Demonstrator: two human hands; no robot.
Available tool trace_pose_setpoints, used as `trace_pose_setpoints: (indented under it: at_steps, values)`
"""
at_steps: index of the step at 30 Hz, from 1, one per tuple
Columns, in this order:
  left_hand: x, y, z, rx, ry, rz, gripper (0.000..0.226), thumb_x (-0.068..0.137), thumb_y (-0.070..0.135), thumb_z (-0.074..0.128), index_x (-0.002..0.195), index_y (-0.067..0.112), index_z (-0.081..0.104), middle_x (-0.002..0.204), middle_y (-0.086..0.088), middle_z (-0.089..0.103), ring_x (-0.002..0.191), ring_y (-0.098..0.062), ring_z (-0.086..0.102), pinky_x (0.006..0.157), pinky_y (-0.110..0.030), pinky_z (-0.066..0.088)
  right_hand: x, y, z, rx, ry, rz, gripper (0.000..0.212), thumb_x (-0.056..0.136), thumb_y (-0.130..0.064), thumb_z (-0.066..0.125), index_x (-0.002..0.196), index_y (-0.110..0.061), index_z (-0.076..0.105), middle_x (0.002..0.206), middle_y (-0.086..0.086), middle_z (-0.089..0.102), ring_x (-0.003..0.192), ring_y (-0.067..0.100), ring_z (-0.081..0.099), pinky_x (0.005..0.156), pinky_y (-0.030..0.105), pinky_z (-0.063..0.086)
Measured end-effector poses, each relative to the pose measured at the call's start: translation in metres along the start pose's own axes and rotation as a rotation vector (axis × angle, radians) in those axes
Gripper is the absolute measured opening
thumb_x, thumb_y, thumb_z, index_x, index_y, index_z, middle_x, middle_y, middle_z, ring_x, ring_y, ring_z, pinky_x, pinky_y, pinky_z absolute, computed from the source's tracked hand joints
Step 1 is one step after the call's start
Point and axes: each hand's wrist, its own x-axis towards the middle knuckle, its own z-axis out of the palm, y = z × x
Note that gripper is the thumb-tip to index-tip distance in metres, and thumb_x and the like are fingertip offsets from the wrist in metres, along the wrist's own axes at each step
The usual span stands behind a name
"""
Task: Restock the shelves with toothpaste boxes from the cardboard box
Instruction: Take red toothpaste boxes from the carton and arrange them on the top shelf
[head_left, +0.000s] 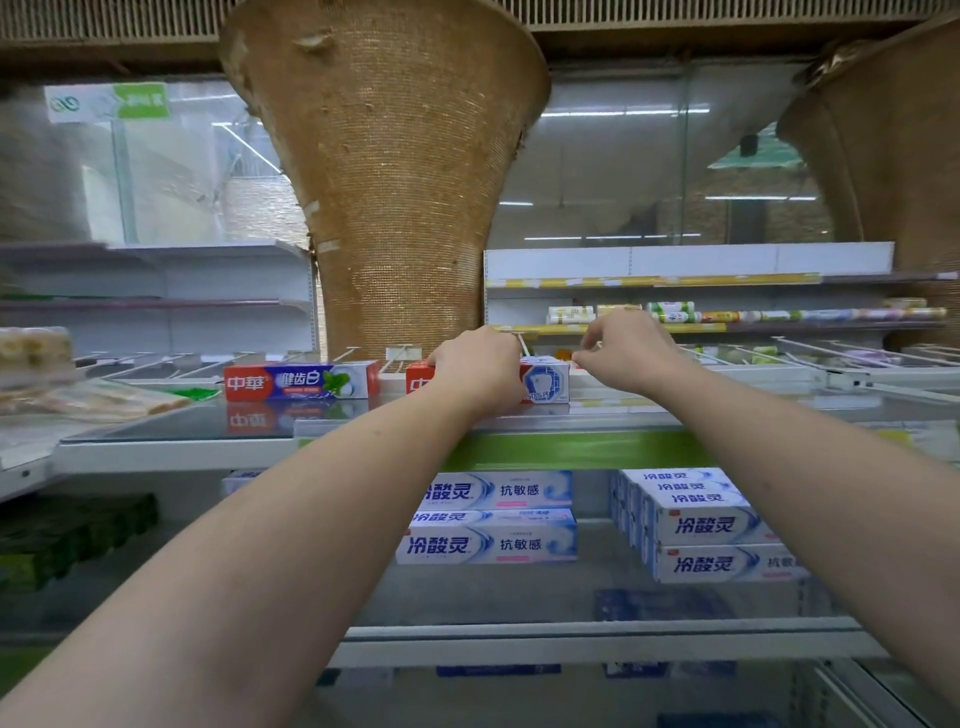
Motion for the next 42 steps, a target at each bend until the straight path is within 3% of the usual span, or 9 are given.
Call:
trace_pose_setpoints:
  at_steps: [5,9,13,16,20,27,33,36,42]
  values:
    - [0.001,0.000,0.002,-0.026,-0.021,-0.025,0.021,0.084,0.041,0.066,0.099,0.026,0.062,0.093,0.000,0.057,0.089,-0.029,0.060,0.087,-0.057,0.053,0.000,-0.001,0.001,0.002,-0.008,-0.001,0.020,0.090,-0.034,0.062,0.098,-0.020,0.073,0.104,0.003,0.069,0.094,0.022,0.059,0.073,0.032,0.049]
    - [-0.001,-0.001,-0.002,-0.042,-0.048,-0.021,0.023,0.085,0.043,0.065,0.102,0.029,0.061,0.102,0.001,0.060,0.093,-0.027,0.058,0.088,-0.053,0.052,-0.002,-0.002,-0.002,0.018,-0.025,0.009,0.021,0.089,-0.036,0.062,0.097,-0.021,0.074,0.104,0.002,0.070,0.098,0.023,0.061,0.085,0.038,0.049]
    - [-0.008,-0.017,-0.021,-0.110,0.006,-0.060,0.038,0.090,0.047,0.058,0.120,0.026,0.065,0.115,-0.001,0.066,0.106,-0.027,0.060,0.090,-0.046,0.054,-0.003,-0.008,-0.010,0.019,-0.017,-0.035,0.025,0.088,-0.039,0.062,0.102,-0.021,0.073,0.106,0.002,0.070,0.100,0.025,0.061,0.079,0.034,0.050]
    - [-0.021,-0.042,-0.041,-0.101,0.082,-0.162,0.035,0.090,0.041,0.055,0.118,0.024,0.066,0.115,-0.003,0.067,0.106,-0.028,0.061,0.091,-0.045,0.055,-0.004,-0.018,-0.017,0.052,-0.004,-0.056,0.025,0.089,-0.039,0.063,0.103,-0.021,0.072,0.108,0.003,0.068,0.100,0.027,0.059,0.074,0.032,0.042]
    - [-0.047,-0.072,-0.064,-0.044,0.119,-0.297,0.029,0.083,0.037,0.058,0.107,0.025,0.069,0.107,-0.006,0.069,0.101,-0.031,0.063,0.082,-0.039,0.054,-0.005,-0.040,-0.019,0.130,0.006,-0.100,0.023,0.085,-0.041,0.063,0.099,-0.025,0.072,0.108,0.003,0.069,0.103,0.028,0.060,0.075,0.032,0.045]
    - [-0.113,-0.106,-0.086,0.015,0.154,-0.437,0.033,0.092,0.039,0.058,0.116,0.019,0.069,0.121,-0.008,0.068,0.114,-0.032,0.060,0.087,-0.035,0.048,-0.025,-0.120,-0.009,0.288,-0.018,-0.304,0.028,0.085,-0.042,0.062,0.100,-0.022,0.074,0.105,0.003,0.071,0.102,0.025,0.063,0.088,0.040,0.054]
    - [-0.179,-0.153,-0.095,0.141,0.165,-0.544,0.034,0.091,0.036,0.058,0.116,0.017,0.069,0.121,-0.013,0.067,0.114,-0.034,0.059,0.086,-0.037,0.049,-0.057,-0.209,0.010,0.337,-0.022,-0.508,0.033,0.089,-0.043,0.059,0.113,-0.024,0.072,0.116,0.006,0.068,0.110,0.028,0.060,0.085,0.032,0.048]
    - [-0.217,-0.181,-0.102,0.191,0.153,-0.611,0.035,0.093,0.038,0.056,0.120,0.018,0.067,0.121,-0.011,0.067,0.113,-0.033,0.060,0.080,-0.036,0.046,-0.076,-0.259,0.023,0.384,-0.052,-0.583,0.032,0.088,-0.043,0.060,0.112,-0.024,0.072,0.114,0.012,0.066,0.108,0.033,0.059,0.085,0.034,0.048]
    - [-0.299,-0.241,-0.095,0.212,0.110,-0.738,0.031,0.093,0.044,0.050,0.105,0.021,0.066,0.110,-0.004,0.065,0.103,-0.029,0.059,0.082,-0.043,0.055,-0.136,-0.358,0.057,0.513,-0.100,-0.738,0.030,0.089,-0.040,0.061,0.111,-0.023,0.070,0.113,0.010,0.063,0.109,0.032,0.057,0.088,0.035,0.046]
